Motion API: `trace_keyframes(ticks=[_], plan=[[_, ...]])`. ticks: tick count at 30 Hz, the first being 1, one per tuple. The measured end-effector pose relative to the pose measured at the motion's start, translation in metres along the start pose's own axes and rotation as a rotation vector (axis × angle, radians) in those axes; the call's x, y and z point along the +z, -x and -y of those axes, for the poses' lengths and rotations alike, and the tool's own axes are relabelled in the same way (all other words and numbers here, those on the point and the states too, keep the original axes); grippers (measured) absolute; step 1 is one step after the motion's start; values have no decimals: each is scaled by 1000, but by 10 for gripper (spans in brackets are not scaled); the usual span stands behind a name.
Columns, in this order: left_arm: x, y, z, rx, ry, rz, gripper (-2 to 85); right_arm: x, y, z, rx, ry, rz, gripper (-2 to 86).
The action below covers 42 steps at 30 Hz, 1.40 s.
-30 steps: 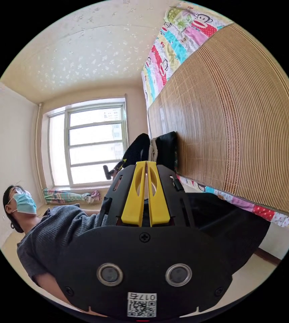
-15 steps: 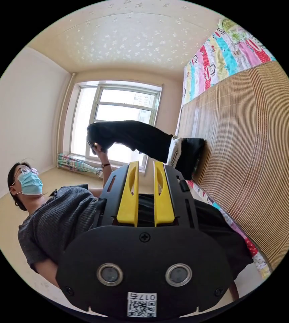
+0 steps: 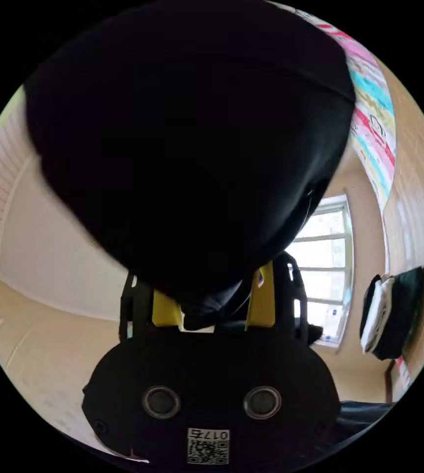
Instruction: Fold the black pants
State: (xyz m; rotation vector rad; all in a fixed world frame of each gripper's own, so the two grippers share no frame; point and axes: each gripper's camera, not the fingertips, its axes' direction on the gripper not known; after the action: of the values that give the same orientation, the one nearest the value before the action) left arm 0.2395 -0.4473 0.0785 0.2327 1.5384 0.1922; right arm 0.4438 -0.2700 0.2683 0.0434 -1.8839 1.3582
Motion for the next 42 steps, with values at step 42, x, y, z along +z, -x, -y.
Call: trace_keyframes(ticks=[42], plan=[[167,68,-86,-208,124,-597,87,214,100,-447,-603,1612,247,94]])
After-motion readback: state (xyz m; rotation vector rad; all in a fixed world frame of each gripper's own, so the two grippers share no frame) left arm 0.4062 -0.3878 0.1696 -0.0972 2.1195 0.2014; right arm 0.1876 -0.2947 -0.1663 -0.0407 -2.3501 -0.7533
